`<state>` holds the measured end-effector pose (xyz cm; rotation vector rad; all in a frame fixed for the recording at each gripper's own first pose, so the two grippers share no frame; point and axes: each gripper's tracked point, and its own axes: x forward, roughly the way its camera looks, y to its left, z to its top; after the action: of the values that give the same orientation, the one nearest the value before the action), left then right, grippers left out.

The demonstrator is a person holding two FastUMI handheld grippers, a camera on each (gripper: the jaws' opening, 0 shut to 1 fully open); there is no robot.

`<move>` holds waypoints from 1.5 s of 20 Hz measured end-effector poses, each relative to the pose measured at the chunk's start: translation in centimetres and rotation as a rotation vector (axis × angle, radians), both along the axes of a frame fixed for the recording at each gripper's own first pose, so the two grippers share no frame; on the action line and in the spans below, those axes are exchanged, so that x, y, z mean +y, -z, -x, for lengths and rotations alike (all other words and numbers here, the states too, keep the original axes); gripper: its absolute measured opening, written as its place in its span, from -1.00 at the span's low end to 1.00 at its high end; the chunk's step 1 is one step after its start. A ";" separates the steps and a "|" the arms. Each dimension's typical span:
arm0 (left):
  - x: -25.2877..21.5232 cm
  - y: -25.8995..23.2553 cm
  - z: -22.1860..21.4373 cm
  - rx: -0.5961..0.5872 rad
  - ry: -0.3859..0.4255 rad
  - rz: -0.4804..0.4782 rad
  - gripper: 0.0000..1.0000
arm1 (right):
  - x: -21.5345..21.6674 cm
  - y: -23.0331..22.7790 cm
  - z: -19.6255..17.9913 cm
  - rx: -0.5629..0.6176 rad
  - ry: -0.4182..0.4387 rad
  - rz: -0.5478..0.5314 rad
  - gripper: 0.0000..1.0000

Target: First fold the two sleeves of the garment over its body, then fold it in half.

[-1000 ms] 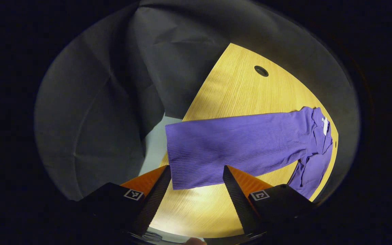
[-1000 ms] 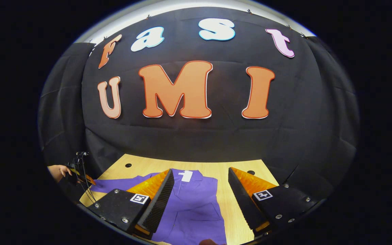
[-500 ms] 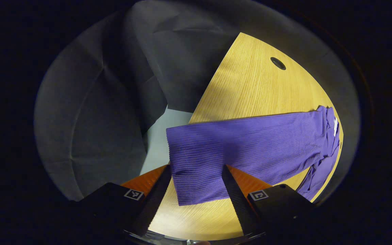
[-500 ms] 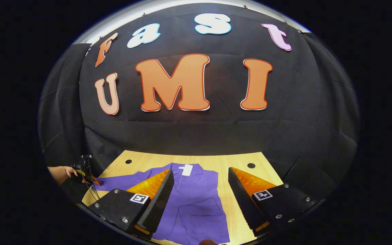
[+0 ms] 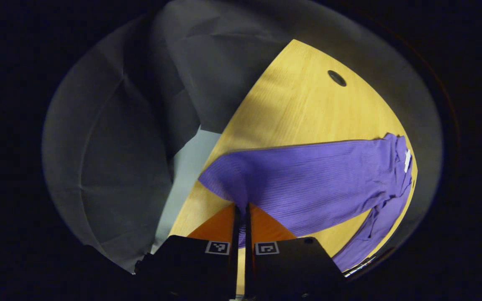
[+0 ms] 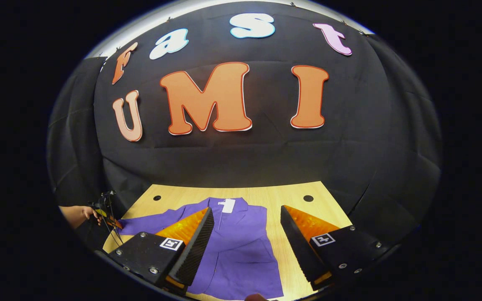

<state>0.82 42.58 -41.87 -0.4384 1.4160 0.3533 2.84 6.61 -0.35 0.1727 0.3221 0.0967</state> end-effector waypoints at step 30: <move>-38.8 -25.5 -14.7 -0.417 0.685 -0.001 -0.85 | -9.9 3.1 -0.4 -0.050 -0.013 -0.070 0.92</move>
<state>15.55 3.79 -16.40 -0.0021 1.0741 -0.2818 3.26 -3.31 -3.48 0.2367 0.2698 0.1246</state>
